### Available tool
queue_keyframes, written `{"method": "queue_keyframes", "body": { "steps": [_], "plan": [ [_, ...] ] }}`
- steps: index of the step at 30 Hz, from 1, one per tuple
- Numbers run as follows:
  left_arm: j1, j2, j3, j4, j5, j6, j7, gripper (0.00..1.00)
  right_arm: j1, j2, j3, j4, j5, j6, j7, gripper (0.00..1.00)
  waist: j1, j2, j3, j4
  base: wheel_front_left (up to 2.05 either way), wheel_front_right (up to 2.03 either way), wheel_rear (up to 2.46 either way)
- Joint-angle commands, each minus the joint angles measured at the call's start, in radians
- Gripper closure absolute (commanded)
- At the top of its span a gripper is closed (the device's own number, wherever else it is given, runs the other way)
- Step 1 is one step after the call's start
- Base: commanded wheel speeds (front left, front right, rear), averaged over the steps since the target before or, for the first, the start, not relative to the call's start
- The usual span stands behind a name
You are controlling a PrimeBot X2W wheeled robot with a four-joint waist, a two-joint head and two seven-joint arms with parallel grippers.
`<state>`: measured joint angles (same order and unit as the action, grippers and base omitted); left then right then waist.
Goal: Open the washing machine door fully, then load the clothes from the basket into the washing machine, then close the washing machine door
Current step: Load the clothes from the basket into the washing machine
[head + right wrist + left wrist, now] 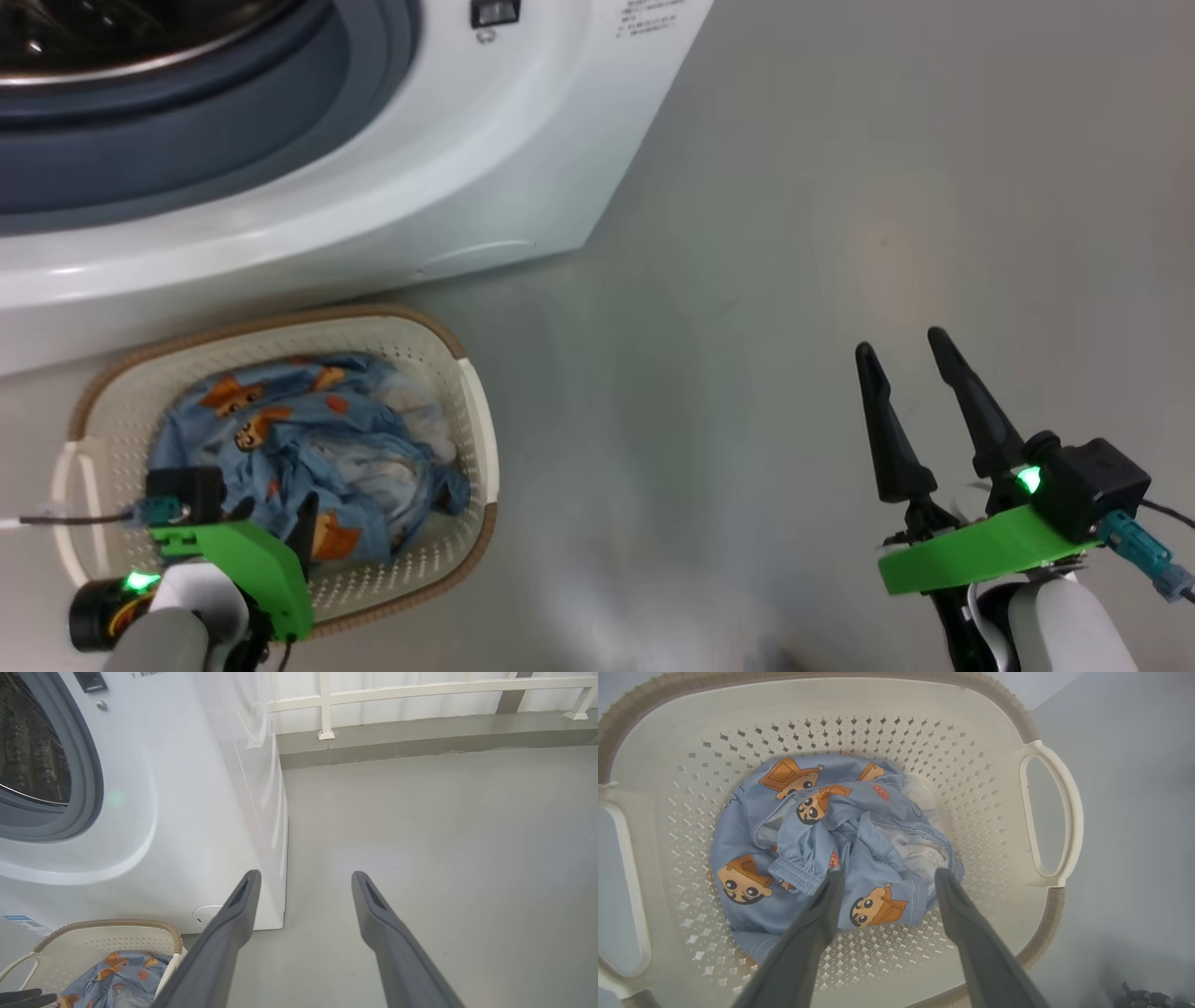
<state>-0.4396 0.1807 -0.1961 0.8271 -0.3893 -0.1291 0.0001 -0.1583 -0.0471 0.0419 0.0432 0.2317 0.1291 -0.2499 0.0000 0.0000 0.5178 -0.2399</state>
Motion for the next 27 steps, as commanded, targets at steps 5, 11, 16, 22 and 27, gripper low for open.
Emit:
{"method": "queue_keyframes", "body": {
  "steps": [5, 11, 16, 22, 27],
  "plan": [
    [-0.084, 0.057, 0.009, 0.091, -0.014, -0.001, -0.002, 0.00, -0.032, -0.003, 0.024, -0.037, -0.016, 0.002, -0.012, 0.00, 0.0000, 0.0000, 0.108, -0.019, 0.00, 0.00, 0.00],
    [-0.176, 0.070, -0.006, 0.167, -0.056, -0.001, -0.001, 0.00, -0.057, -0.003, 0.027, -0.058, -0.021, 0.002, -0.012, 0.00, 0.0000, 0.0000, 0.181, -0.014, 0.00, 0.00, 0.00],
    [-0.244, 0.080, -0.035, 0.204, -0.092, -0.001, 0.004, 0.00, -0.068, -0.003, 0.025, -0.078, -0.014, 0.002, -0.012, 0.00, 0.0000, 0.0000, 0.238, -0.018, 0.00, 0.00, 0.00],
    [-0.304, 0.108, -0.067, 0.252, -0.125, -0.001, 0.023, 0.00, -0.073, -0.003, 0.017, -0.107, -0.006, 0.002, -0.012, 0.00, 0.0000, 0.0000, 0.294, -0.038, 0.00, 0.00, 0.00],
    [-0.358, 0.131, -0.099, 0.283, -0.147, -0.001, 0.022, 0.00, -0.072, -0.003, 0.009, -0.137, 0.004, 0.002, -0.012, 0.00, 0.0000, 0.0000, 0.341, -0.055, 0.00, 0.00, 0.00]
  ]
}}
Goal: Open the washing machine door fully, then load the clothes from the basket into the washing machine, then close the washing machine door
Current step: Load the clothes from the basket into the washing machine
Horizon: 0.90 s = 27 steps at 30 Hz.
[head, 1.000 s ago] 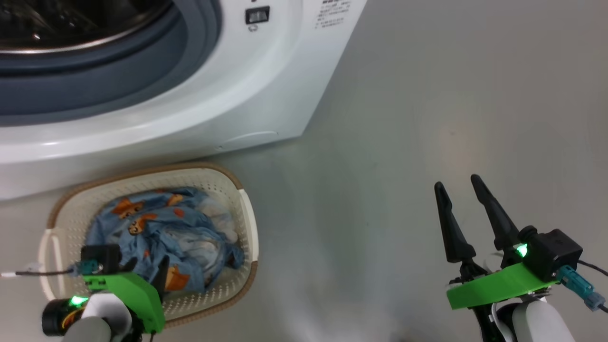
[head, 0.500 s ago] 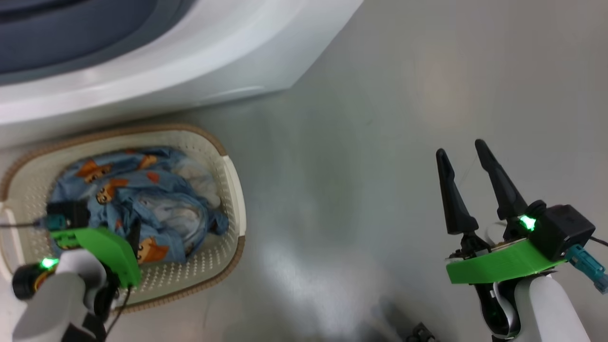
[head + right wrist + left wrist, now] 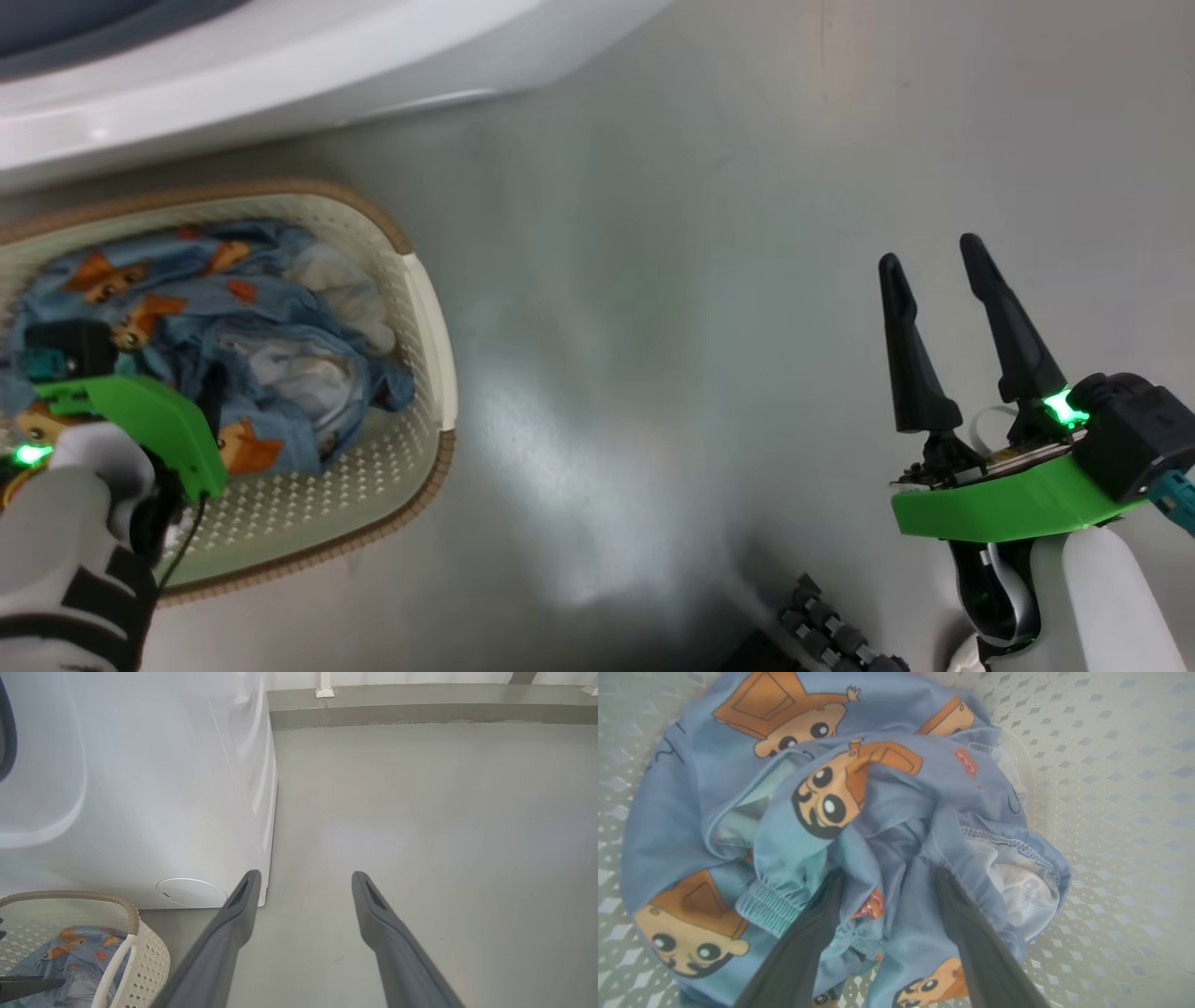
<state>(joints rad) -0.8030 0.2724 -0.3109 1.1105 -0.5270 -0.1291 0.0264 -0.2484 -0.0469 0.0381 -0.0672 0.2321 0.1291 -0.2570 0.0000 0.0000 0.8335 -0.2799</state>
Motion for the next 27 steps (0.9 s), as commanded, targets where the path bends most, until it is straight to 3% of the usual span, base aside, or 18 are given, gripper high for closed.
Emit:
{"method": "queue_keyframes", "body": {
  "steps": [1, 14, 27],
  "plan": [
    [-0.005, 0.042, 0.012, 0.006, -0.011, -0.001, -0.004, 0.00, 0.019, -0.003, 0.012, -0.031, 0.005, 0.002, -0.005, 0.00, 0.0000, 0.0000, 0.033, -0.017, 0.00, 0.00, 0.00],
    [-0.118, 0.065, -0.016, 0.105, -0.016, 0.004, 0.003, 0.00, 0.026, -0.003, 0.007, -0.083, 0.014, 0.002, -0.005, 0.00, 0.0000, 0.0000, 0.104, -0.028, 0.00, 0.00, 0.00],
    [-0.167, 0.050, -0.053, 0.153, 0.008, 0.029, -0.044, 0.00, 0.022, -0.003, 0.016, -0.091, 0.022, 0.002, -0.005, 0.00, 0.0000, 0.0000, 0.124, -0.042, 0.00, 0.00, 0.00]
  ]
}}
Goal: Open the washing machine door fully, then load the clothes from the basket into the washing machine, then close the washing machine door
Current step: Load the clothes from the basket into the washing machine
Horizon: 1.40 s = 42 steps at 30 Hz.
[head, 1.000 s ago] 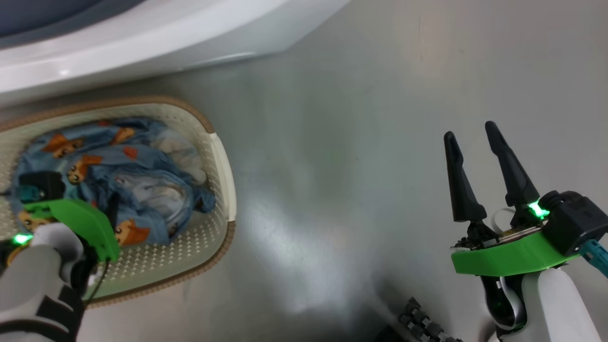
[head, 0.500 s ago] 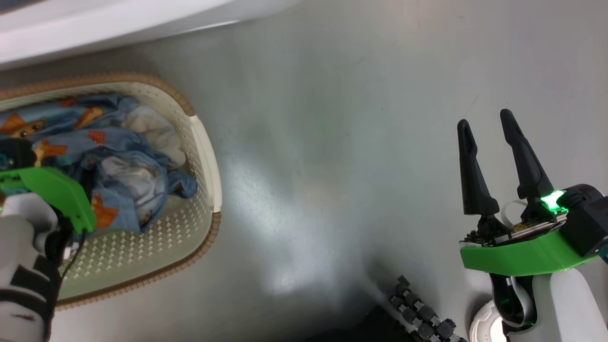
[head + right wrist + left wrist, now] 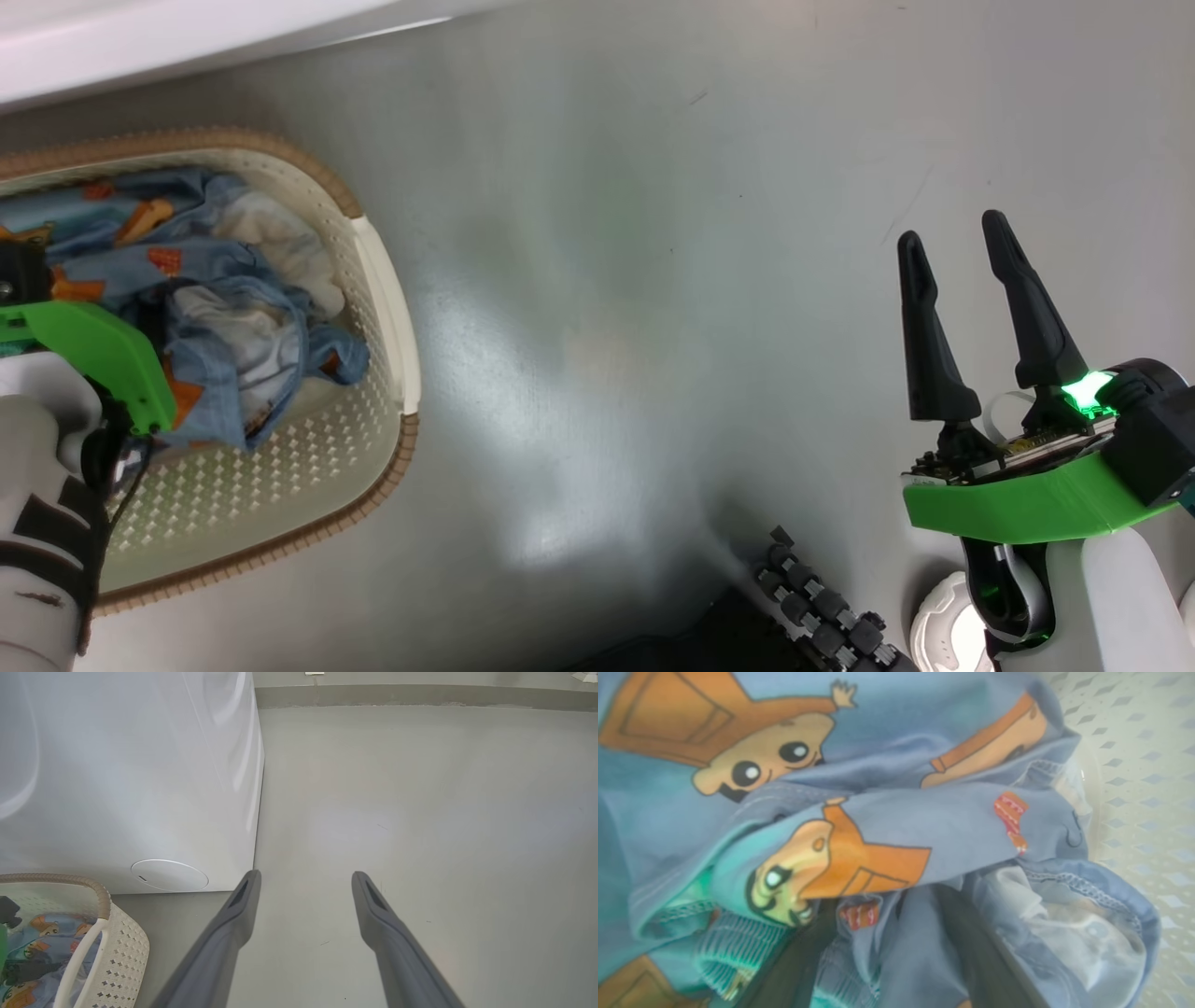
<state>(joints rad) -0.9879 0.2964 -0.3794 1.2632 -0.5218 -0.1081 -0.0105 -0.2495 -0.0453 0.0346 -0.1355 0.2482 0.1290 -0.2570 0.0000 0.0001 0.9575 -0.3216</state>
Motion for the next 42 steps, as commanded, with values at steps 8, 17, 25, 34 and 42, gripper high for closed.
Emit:
{"method": "queue_keyframes", "body": {
  "steps": [8, 17, 25, 34, 42],
  "plan": [
    [0.018, 0.021, -0.018, 0.013, 0.025, 0.019, -0.035, 0.83, 0.030, -0.005, 0.009, -0.022, 0.006, 0.002, -0.005, 0.00, 0.0000, -0.0001, 0.004, -0.006, 0.00, 0.00, 0.00],
    [0.053, -0.014, -0.003, 0.021, -0.009, 0.022, -0.074, 1.00, 0.036, -0.005, -0.009, -0.016, -0.008, 0.002, -0.005, 0.00, 0.0000, -0.0001, -0.039, 0.014, 0.00, 0.00, 0.00],
    [0.141, -0.050, 0.002, 0.023, -0.035, 0.005, -0.169, 1.00, 0.038, -0.005, -0.005, 0.009, -0.005, 0.002, -0.005, 0.00, 0.0000, -0.0001, -0.133, 0.059, 0.00, 0.00, 0.00],
    [0.250, -0.089, 0.026, -0.015, -0.066, -0.005, -0.245, 1.00, 0.050, -0.005, -0.008, 0.034, -0.006, 0.002, -0.005, 0.00, 0.0000, -0.0001, -0.248, 0.112, 0.00, 0.00, 0.00],
    [0.414, -0.109, 0.097, -0.247, -0.049, 0.036, -0.251, 1.00, 0.083, -0.005, -0.014, 0.053, -0.011, 0.002, -0.005, 0.00, 0.0000, -0.0001, -0.372, 0.155, 0.00, 0.00, 0.00]
  ]
}}
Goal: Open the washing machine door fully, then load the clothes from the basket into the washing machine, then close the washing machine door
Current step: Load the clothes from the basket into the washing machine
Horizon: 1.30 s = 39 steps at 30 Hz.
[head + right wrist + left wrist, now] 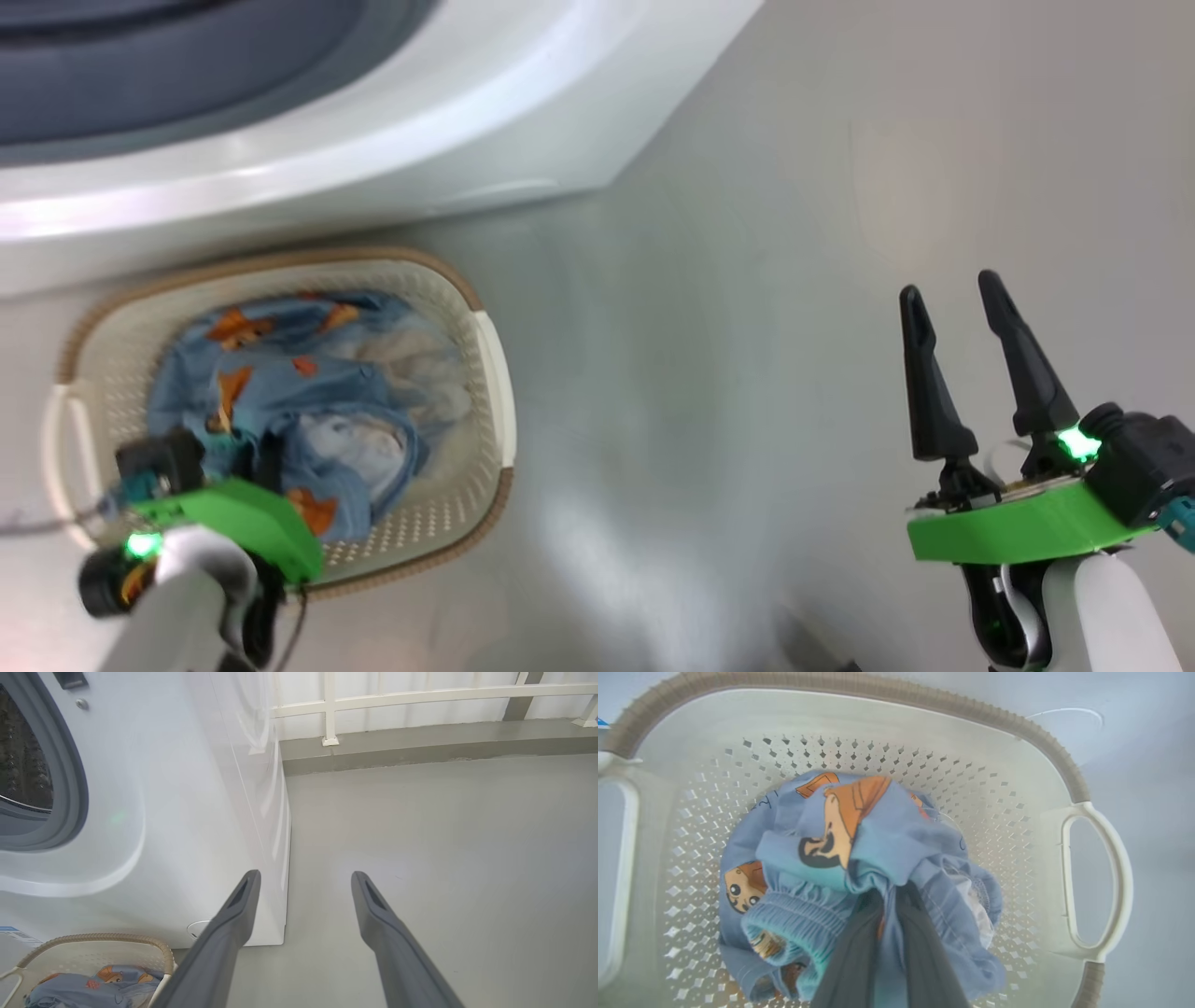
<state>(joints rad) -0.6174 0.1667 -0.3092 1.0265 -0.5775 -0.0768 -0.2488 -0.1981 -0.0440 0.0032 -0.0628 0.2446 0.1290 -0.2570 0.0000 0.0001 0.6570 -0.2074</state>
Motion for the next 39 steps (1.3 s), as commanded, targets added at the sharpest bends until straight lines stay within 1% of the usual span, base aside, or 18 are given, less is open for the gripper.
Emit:
{"method": "queue_keyframes", "body": {
  "steps": [1, 7, 11, 17, 19, 22, 25, 30, 39],
  "plan": [
    [0.070, 0.017, 0.039, -0.045, 0.013, 0.012, -0.013, 1.00, 0.037, -0.006, 0.018, -0.016, -0.008, 0.002, -0.005, 0.00, 0.0000, -0.0001, -0.088, 0.046, 0.00, 0.00, 0.00],
    [0.222, -0.006, 0.099, -0.236, 0.068, 0.058, -0.013, 1.00, 0.073, -0.006, 0.020, 0.005, -0.016, 0.002, -0.005, 0.00, 0.0000, -0.0001, -0.185, 0.069, 0.00, 0.00, 0.00],
    [0.313, -0.031, 0.133, -0.339, 0.099, 0.081, -0.013, 1.00, 0.105, -0.009, 0.021, 0.023, -0.037, 0.002, -0.005, 0.00, 0.0000, -0.0001, -0.255, 0.084, 0.00, 0.00, 0.00],
    [0.442, -0.066, 0.178, -0.473, 0.140, 0.102, -0.013, 1.00, 0.162, -0.012, 0.022, 0.056, -0.072, 0.002, -0.005, 0.00, 0.0000, -0.0001, -0.370, 0.103, 0.00, 0.00, 0.00],
    [0.510, -0.084, 0.202, -0.546, 0.154, 0.105, -0.013, 1.00, 0.196, -0.014, 0.021, 0.070, -0.076, 0.002, -0.005, 0.00, 0.0000, -0.0001, -0.430, 0.113, 0.00, 0.00, 0.00],
    [0.581, -0.099, 0.223, -0.615, 0.170, 0.107, -0.013, 1.00, 0.237, -0.014, 0.010, 0.079, -0.079, 0.002, -0.005, 0.00, 0.0000, -0.0001, -0.492, 0.126, 0.00, 0.00, 0.00],
    [0.648, -0.109, 0.225, -0.675, 0.185, 0.110, -0.013, 1.00, 0.285, -0.013, -0.004, 0.084, -0.078, 0.002, -0.005, 0.00, 0.0000, -0.0001, -0.550, 0.143, 0.00, 0.00, 0.00],
    [0.737, -0.115, 0.203, -0.749, 0.208, 0.122, -0.013, 1.00, 0.360, -0.011, -0.018, 0.090, -0.078, 0.002, -0.005, 0.00, 0.0000, -0.0001, -0.633, 0.169, 0.00, 0.00, 0.00],
    [0.823, -0.116, 0.184, -0.844, 0.224, 0.133, -0.013, 1.00, 0.410, -0.021, -0.017, 0.103, -0.091, 0.002, -0.005, 0.00, 0.0000, -0.0001, -0.700, 0.180, 0.00, 0.00, 0.00]
  ]
}}
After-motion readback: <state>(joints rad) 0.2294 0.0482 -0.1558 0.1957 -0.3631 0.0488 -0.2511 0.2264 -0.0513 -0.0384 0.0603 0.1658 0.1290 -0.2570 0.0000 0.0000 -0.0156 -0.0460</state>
